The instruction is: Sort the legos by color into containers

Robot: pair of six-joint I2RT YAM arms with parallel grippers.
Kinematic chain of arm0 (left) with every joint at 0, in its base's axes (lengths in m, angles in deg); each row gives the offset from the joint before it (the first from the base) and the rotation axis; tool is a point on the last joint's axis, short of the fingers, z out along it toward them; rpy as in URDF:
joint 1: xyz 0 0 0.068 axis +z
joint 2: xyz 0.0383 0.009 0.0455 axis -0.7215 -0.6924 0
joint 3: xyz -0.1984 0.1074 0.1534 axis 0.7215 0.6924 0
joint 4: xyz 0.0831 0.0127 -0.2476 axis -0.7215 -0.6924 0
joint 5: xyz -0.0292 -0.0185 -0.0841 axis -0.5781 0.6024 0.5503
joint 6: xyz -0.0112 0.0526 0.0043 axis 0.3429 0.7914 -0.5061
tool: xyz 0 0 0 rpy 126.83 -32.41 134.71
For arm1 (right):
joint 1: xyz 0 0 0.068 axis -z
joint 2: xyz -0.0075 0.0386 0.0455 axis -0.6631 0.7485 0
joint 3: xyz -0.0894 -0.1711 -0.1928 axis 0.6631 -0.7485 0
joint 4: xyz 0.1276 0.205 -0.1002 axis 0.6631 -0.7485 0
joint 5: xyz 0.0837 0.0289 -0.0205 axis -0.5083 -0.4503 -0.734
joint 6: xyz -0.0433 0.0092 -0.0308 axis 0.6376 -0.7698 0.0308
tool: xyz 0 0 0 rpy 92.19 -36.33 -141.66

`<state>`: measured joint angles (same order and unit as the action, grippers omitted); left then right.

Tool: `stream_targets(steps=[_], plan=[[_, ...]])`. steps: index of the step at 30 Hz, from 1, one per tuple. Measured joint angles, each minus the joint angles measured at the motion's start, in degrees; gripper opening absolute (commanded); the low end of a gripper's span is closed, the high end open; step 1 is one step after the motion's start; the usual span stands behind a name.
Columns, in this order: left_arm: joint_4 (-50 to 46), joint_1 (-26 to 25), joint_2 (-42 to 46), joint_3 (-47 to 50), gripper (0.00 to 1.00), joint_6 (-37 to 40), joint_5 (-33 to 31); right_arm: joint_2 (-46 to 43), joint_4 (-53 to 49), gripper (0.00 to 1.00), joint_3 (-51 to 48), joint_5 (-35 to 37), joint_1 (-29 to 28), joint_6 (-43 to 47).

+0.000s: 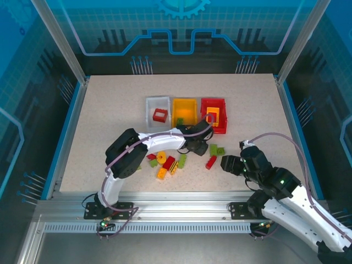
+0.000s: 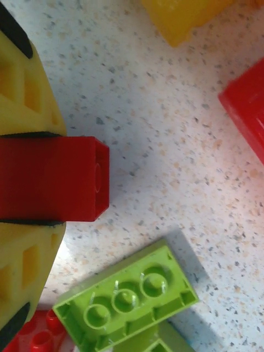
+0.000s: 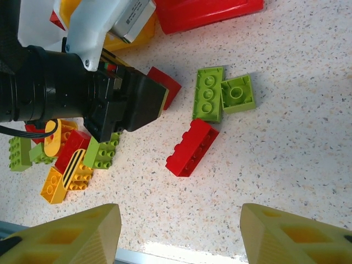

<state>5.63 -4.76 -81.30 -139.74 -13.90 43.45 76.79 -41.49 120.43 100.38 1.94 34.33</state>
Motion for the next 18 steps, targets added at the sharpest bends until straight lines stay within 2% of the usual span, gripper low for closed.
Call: stream_targets(steps=[3,7,12,18], plan=[[-1.27,0.11,5.68,3.85,0.34,-1.99,-1.49,0.63,1.64,0.59,-0.02,-1.25,0.00,1.11],[-3.65,2.56,16.17,6.34,0.32,-5.29,-2.32,4.15,9.53,0.60,-0.07,-6.93,-0.02,4.85],[-6.05,12.52,24.24,6.23,0.32,-7.48,-3.06,14.29,21.59,0.61,1.18,-11.89,-1.66,9.31],[-10.10,24.02,19.80,2.23,0.31,-7.41,-3.52,27.45,31.71,0.61,8.20,-11.17,-6.01,13.03]])
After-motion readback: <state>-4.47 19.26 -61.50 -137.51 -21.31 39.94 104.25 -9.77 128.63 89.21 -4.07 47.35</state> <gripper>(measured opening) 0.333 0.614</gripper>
